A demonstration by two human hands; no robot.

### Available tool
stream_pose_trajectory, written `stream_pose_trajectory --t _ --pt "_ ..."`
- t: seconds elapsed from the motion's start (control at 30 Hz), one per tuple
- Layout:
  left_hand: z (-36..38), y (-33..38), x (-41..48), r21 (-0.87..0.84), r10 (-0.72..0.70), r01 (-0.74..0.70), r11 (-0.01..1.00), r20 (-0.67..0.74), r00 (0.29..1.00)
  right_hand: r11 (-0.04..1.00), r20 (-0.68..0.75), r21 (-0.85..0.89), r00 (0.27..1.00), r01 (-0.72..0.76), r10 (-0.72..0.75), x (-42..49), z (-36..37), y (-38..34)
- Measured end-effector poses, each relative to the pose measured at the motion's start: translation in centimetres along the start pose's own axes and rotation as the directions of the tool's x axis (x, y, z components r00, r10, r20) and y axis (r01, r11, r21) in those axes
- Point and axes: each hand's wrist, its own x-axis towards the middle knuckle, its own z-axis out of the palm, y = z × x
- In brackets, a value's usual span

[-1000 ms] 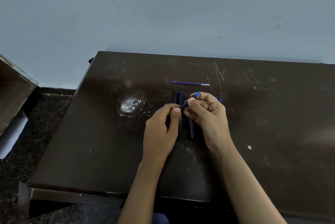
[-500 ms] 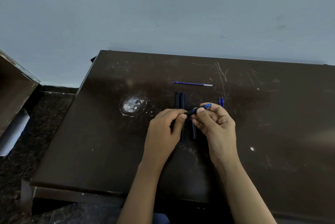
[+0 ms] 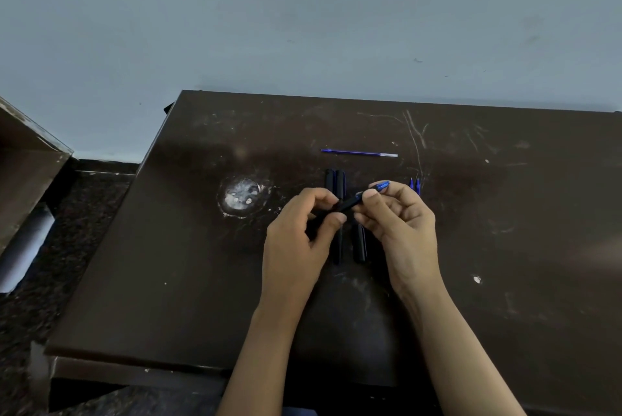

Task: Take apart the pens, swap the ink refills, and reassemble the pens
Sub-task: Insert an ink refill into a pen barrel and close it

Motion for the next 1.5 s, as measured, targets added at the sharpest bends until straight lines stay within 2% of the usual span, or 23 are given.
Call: stream_pose_trajectory --t 0.23,0.47,0.6,0.77,0.9,0.97,1.1,1.2,1.4,1.43,1.5 --pt "1.1 -0.6 0.3 0.105 0.020 -0.023 0.994 0.033 0.999 0.999 0.052 -0.029 0.998 0.024 -0.023 0.9 -0.5 0.7" --pt "1.2 -0.1 0.2 0.027 0.026 -0.026 0.999 0.031 0.999 0.999 0.074 -0.020 0.997 0.039 -0.038 1.1 -0.5 0.4" --pt "1.3 -0.3 0.2 0.109 0.037 -0.040 0.993 0.031 0.999 0.999 0.059 -0.023 0.998 0.032 -0.031 1.2 -0.5 0.5" --pt "1.3 -0.1 0.2 0.022 -0.004 0.003 1.000 0.064 0.998 0.999 0.054 -0.027 0.998 0.024 -0.022 1.2 -0.6 0.4" --pt "1.4 -0.1 0.1 0.064 0.026 -0.031 0.997 0.077 0.997 0.999 0.055 -0.042 0.998 0.017 -0.015 1.3 -0.6 0.5" --pt "1.3 -0.2 0.3 0.046 0.018 -0.022 0.999 0.075 0.997 0.999 0.100 -0.038 0.995 0.006 -0.002 1.3 -0.7 0.5" --pt "1.0 0.1 0.3 -0.055 -0.004 0.015 0.998 0.189 0.982 1.000 0.173 0.004 0.985 -0.021 0.020 1.3 -1.0 0.1" --pt "0.9 0.4 0.3 -0.069 0.001 0.013 0.998 0.197 0.980 1.000 0.156 0.009 0.988 -0.013 0.011 1.4 -1.1 -0.2" --pt "0.9 -0.5 0.4 0.094 0.005 -0.013 0.996 0.085 0.996 0.988 0.086 -0.143 0.995 0.061 -0.049 1.2 -0.9 -0.4" --pt "0.9 -0.5 0.3 0.133 0.012 -0.019 0.991 0.055 0.998 0.979 0.077 -0.195 0.996 0.061 -0.046 1.2 -1.0 -0.4" --pt "0.8 -0.2 0.3 0.146 0.008 -0.006 0.989 -0.011 1.000 0.911 0.049 -0.405 0.996 0.083 -0.069 1.3 -1.4 -0.7"
